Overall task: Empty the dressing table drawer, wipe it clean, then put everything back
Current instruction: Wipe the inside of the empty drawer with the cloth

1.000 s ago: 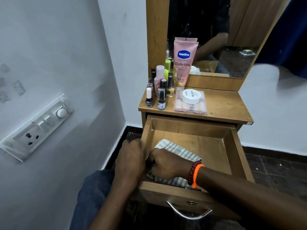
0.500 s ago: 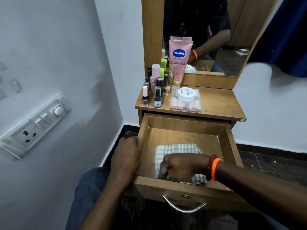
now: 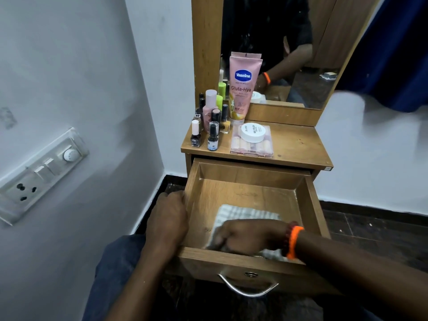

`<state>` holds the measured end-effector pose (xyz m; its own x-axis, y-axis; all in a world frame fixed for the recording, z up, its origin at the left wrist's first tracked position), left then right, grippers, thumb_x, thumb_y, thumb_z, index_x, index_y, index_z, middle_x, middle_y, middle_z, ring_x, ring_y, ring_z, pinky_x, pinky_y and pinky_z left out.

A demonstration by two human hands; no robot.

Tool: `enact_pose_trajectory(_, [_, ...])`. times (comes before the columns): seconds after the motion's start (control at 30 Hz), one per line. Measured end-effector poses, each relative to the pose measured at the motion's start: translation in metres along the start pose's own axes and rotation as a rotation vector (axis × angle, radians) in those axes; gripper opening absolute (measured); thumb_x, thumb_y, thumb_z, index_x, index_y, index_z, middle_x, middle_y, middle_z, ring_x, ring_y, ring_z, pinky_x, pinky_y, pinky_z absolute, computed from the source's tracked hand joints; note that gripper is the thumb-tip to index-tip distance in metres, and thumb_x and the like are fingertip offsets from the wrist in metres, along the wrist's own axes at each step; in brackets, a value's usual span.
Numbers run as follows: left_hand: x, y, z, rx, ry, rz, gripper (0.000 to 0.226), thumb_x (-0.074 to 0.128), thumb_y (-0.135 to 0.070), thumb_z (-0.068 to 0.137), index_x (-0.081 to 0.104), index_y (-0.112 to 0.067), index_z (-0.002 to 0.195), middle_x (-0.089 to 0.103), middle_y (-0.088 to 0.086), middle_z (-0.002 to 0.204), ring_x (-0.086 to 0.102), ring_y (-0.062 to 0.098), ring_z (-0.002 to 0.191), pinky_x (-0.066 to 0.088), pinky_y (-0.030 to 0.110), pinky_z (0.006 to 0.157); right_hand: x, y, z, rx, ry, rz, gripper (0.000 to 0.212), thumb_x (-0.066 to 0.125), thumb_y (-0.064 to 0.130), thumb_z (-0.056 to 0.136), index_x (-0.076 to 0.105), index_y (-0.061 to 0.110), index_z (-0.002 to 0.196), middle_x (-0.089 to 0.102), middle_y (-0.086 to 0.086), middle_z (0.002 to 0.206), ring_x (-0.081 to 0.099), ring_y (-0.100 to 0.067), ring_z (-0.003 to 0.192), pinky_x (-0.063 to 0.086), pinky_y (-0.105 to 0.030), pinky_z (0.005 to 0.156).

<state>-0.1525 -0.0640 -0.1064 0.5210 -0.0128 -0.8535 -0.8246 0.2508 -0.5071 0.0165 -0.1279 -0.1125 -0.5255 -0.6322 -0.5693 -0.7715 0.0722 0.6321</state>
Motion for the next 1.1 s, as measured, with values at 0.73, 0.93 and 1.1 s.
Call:
enact_pose_trajectory(0.73, [0.002, 0.01, 0.006, 0.02, 0.071, 0.008, 0.034, 0.043, -0.004, 0.096, 0.067, -0.014, 0.119, 0.066, 0.012, 0.104, 0.062, 0.029, 0.092, 0.051, 0.04, 0.078, -0.027, -0.055, -0.07, 0.425, 0.037, -0.568, 0.036, 0.059, 0.02, 0.102, 0.063, -0.001, 0.131, 0.066, -0.02, 0.132, 0.064, -0.033, 0.109, 0.049, -0.036, 0.093])
enact_pose_trajectory(0.93, [0.002, 0.009, 0.004, 0.026, 0.084, -0.014, 0.035, 0.042, -0.007, 0.099, 0.063, -0.012, 0.126, 0.062, 0.013, 0.112, 0.06, 0.03, 0.1, 0.047, 0.038, 0.083, -0.022, -0.073, -0.073, 0.435, 0.193, -1.041, 0.034, 0.054, 0.015, 0.103, 0.058, 0.007, 0.136, 0.057, -0.017, 0.145, 0.043, -0.036, 0.144, 0.004, -0.067, 0.119])
enact_pose_trajectory(1.1, [0.002, 0.009, 0.0, 0.119, 0.046, 0.024, 0.026, 0.042, -0.009, 0.098, 0.064, -0.009, 0.113, 0.047, -0.003, 0.087, 0.048, 0.018, 0.08, 0.043, 0.033, 0.069, -0.032, -0.065, -0.078, 0.285, 0.094, -1.201, 0.035, 0.048, 0.031, 0.107, 0.06, 0.013, 0.134, 0.06, -0.013, 0.141, 0.041, -0.034, 0.143, 0.007, -0.062, 0.121])
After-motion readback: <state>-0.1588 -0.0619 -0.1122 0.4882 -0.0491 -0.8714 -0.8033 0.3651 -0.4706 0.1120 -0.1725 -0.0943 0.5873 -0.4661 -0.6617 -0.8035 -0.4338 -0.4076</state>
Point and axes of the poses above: each hand's wrist, its own z-axis towards the middle knuckle, its own x-axis out of the palm, y = z × x, the point moved 2 cm from there along z, towards the middle knuckle
